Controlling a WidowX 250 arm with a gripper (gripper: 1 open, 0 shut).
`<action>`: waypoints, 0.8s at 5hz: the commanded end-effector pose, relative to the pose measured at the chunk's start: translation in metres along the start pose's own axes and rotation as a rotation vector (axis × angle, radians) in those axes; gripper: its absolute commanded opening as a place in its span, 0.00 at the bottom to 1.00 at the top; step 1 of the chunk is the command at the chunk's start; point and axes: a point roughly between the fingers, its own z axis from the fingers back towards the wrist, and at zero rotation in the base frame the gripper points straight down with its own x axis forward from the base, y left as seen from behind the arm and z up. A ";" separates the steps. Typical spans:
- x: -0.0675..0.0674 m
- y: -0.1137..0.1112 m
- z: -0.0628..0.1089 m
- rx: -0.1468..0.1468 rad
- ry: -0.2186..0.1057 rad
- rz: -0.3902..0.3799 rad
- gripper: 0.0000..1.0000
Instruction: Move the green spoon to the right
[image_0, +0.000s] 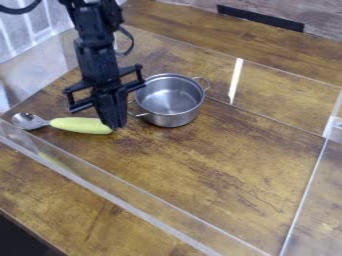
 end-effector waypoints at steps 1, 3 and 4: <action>-0.008 -0.011 0.040 -0.086 -0.047 -0.042 0.00; 0.002 -0.009 0.053 -0.101 -0.062 0.048 0.00; 0.002 0.000 0.052 -0.091 -0.089 0.058 0.00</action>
